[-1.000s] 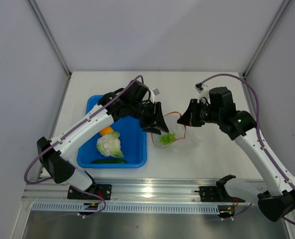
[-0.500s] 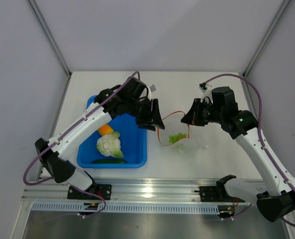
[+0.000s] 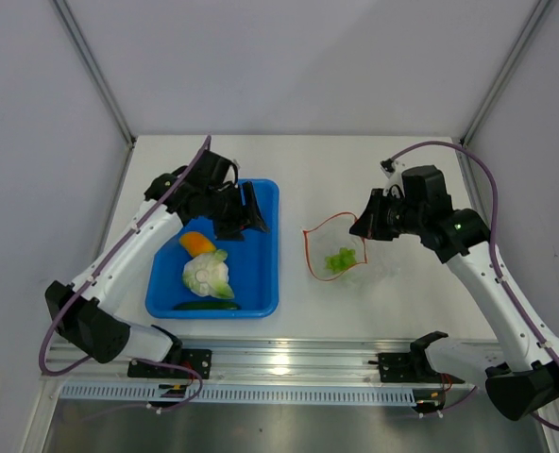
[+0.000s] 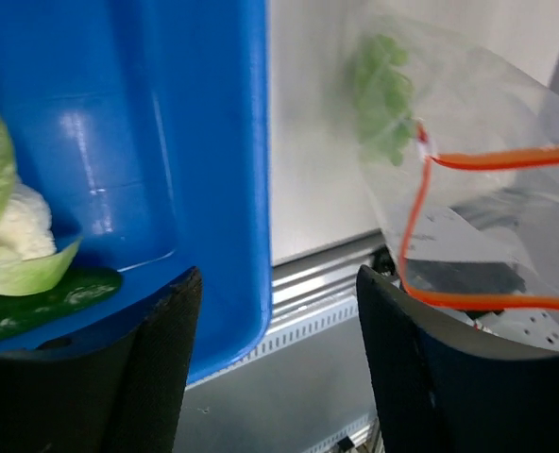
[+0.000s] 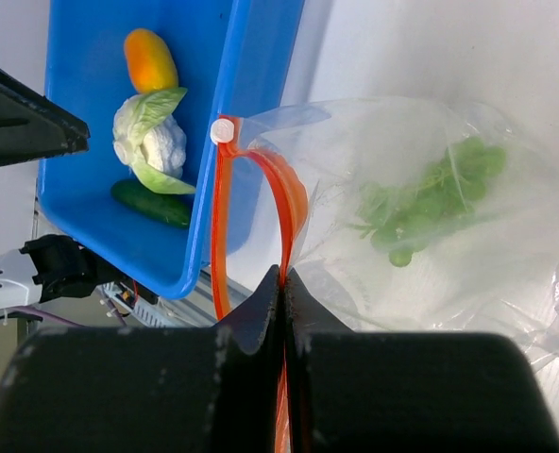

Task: Place the food in the zip-top bag and seal the zipper
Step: Pick up the fake fruit from the bin.

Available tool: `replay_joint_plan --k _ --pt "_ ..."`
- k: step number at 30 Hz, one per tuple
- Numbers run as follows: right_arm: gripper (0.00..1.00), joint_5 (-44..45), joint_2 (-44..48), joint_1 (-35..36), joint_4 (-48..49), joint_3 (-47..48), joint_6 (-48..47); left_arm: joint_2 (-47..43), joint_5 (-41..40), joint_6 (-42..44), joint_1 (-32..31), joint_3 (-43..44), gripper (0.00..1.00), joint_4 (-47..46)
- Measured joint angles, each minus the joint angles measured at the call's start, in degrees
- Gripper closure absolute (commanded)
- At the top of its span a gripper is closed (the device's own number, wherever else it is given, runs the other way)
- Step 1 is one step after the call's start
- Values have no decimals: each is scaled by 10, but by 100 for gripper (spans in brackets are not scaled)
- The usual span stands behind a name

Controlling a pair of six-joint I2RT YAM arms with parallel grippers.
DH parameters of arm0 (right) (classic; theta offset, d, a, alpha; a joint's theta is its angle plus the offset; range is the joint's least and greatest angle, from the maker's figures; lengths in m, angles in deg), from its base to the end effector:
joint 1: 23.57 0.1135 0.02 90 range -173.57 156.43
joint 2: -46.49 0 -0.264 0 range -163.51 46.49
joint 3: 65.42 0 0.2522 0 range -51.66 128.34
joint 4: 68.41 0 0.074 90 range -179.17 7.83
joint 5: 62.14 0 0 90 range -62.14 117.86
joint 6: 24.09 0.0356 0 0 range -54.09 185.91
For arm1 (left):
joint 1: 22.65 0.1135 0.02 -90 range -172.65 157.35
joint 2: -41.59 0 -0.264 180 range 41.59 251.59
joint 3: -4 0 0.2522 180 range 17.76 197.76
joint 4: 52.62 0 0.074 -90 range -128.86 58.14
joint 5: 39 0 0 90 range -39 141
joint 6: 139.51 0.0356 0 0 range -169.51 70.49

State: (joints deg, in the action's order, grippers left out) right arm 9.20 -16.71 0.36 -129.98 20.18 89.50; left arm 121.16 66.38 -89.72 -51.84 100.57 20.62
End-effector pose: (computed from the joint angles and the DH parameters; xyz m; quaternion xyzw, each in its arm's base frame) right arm 0.1943 0.0987 0.3772 -0.0722 0.8911 0.3046 0.3286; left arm 0.2342 -0.1417 0.3568 -0.0524 0.9477 -0.2691 0.1637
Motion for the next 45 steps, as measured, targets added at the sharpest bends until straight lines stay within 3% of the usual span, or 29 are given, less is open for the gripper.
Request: replay_joint_plan --k 10,13,22,29,45 --pt "100 -1 -11 -6 -4 0 -2 0 -86 13 94 -30 12 12" --pt "100 -4 -19 -6 -7 6 -2 12 -114 12 131 -31 1 13" --pt "100 -7 -32 -7 -17 18 -3 128 -207 -33 157 -34 1 18" --pt "100 -8 -39 -9 -21 23 -7 147 -255 -70 158 -48 1 5" --pt "100 -8 -39 -14 -31 23 -12 203 -278 -108 171 -92 7 -45"
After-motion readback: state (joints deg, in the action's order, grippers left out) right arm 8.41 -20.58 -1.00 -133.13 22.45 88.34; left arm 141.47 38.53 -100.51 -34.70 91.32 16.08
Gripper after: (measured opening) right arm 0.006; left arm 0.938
